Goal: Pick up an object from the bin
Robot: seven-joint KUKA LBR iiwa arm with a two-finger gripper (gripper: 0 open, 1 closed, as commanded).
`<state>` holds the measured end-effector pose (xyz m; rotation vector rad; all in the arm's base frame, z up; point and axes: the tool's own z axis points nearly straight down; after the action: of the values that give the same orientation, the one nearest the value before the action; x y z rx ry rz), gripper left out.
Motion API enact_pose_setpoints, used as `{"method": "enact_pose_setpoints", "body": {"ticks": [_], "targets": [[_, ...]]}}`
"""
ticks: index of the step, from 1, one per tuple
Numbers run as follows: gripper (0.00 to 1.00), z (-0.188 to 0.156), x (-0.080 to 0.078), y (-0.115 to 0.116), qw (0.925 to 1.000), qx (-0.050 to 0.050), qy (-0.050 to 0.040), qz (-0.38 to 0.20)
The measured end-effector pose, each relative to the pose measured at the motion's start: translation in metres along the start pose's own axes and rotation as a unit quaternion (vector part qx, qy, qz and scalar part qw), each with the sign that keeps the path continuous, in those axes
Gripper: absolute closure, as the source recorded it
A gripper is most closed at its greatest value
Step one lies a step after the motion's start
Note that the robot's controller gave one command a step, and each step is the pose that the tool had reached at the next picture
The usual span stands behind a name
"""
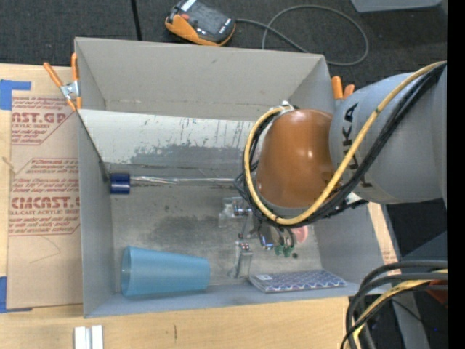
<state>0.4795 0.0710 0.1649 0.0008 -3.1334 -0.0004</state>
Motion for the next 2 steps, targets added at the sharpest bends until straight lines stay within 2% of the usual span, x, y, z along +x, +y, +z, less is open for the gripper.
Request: {"method": "enact_pose_setpoints", "body": {"ticks": [1, 2], "targets": [[0.00, -0.004, -0.002, 0.000, 1.0000, 0.000, -0.0040, 0.001], [0.00, 0.032, -0.009, 0.022, 0.9981, 0.000, -0.0062, -0.061]]}}
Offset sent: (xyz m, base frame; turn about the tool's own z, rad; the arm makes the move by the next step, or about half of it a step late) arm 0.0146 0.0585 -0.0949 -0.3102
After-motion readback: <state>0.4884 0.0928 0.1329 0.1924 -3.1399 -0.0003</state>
